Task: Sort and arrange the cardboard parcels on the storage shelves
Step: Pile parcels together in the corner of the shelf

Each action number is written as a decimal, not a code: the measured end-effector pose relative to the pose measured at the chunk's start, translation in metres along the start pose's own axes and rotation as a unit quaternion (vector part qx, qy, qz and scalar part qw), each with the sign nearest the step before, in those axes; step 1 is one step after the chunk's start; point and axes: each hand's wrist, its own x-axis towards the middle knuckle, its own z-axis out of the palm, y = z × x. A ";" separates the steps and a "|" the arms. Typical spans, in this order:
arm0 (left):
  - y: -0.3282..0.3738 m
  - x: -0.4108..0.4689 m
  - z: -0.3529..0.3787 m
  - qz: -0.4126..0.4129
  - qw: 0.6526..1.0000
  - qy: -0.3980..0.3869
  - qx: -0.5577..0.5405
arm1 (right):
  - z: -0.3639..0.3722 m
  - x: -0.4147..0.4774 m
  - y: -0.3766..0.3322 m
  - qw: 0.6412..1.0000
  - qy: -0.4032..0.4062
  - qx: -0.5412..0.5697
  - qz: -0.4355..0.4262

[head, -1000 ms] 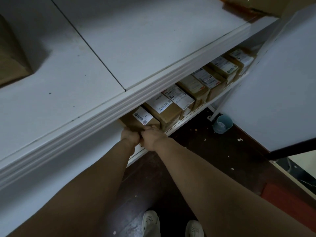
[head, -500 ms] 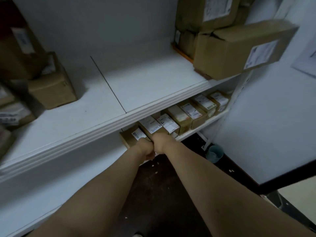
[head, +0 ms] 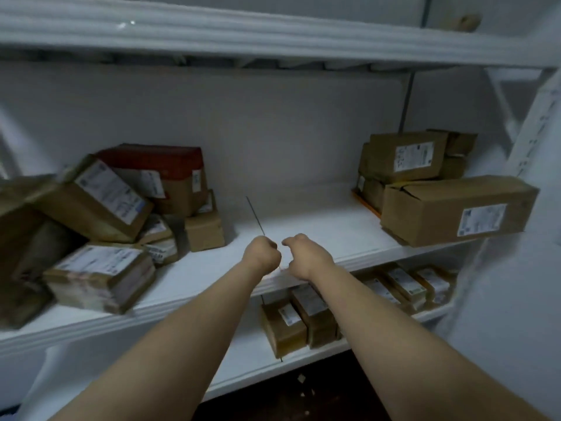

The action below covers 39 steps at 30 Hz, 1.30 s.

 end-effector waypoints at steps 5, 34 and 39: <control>-0.010 0.010 -0.080 0.065 0.963 0.151 0.212 | -0.010 0.036 -0.064 0.999 0.026 0.028 -0.037; -0.133 0.068 -0.335 -0.166 0.932 0.308 0.095 | 0.013 0.172 -0.296 0.958 -0.039 0.230 -0.167; -0.119 0.055 -0.325 -0.070 0.931 0.356 0.034 | 0.006 0.163 -0.286 0.940 -0.027 0.301 -0.160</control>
